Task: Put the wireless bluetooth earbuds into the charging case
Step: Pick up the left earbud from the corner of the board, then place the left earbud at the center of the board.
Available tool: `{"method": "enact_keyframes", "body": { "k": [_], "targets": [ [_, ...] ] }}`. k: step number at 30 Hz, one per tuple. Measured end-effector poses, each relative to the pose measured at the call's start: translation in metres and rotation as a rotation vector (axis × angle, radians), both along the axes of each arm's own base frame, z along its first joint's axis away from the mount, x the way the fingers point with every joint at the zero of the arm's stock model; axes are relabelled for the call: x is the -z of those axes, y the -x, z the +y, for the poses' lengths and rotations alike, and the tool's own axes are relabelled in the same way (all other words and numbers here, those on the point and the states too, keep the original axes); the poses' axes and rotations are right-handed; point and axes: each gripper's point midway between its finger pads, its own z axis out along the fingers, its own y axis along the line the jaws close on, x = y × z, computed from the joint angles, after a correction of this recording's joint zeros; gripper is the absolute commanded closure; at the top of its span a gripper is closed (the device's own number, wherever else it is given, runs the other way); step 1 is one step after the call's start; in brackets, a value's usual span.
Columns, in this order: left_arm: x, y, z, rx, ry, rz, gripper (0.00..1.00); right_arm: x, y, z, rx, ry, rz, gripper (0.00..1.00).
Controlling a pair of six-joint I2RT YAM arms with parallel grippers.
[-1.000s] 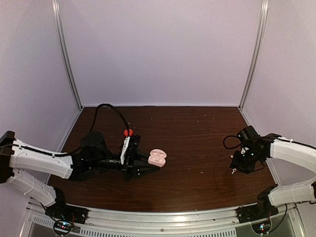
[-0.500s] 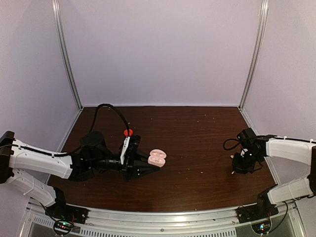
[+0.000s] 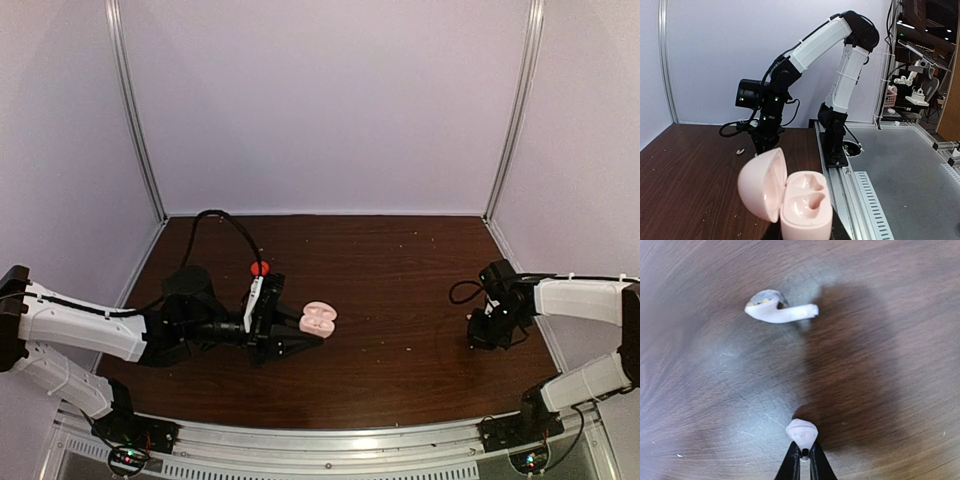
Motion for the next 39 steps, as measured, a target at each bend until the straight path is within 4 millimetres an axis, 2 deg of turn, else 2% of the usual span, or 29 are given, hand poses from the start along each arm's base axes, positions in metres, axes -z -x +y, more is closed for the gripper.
{"method": "enact_keyframes", "body": {
  "k": [4,12,15,19,24,28,30,33,37,39],
  "targets": [
    [0.000,-0.003,0.001,-0.009,0.000,0.000,1.00,0.001,-0.002,0.003,-0.013,-0.009,-0.004,1.00],
    [0.000,-0.011,0.003,-0.024,-0.001,0.001,1.00,-0.001,-0.002,0.006,-0.037,-0.028,-0.007,1.00],
    [0.000,-0.013,0.005,-0.027,-0.001,0.001,1.00,-0.008,-0.003,0.009,-0.052,-0.046,-0.035,1.00],
    [0.000,-0.016,0.006,-0.032,0.005,-0.001,1.00,-0.030,-0.013,0.020,-0.092,-0.102,-0.133,1.00],
    [0.007,-0.016,0.012,-0.036,0.017,0.004,1.00,-0.078,-0.032,0.051,-0.214,-0.214,-0.354,1.00],
    [0.013,-0.018,0.016,-0.038,0.013,0.004,1.00,-0.120,-0.045,0.083,-0.363,-0.277,-0.537,1.00],
    [0.013,-0.021,0.016,-0.048,0.011,-0.003,1.00,-0.133,-0.047,0.100,-0.439,-0.298,-0.586,1.00],
    [0.016,-0.024,0.016,-0.059,-0.002,-0.006,1.00,-0.128,-0.041,0.128,-0.558,-0.312,-0.571,1.00],
    [0.017,-0.029,0.019,-0.077,-0.009,0.007,1.00,-0.100,-0.012,0.176,-0.786,-0.288,-0.438,1.00],
    [0.017,-0.030,0.024,-0.096,-0.001,0.024,1.00,-0.091,0.002,0.193,-0.879,-0.256,-0.385,1.00]
  ]
}}
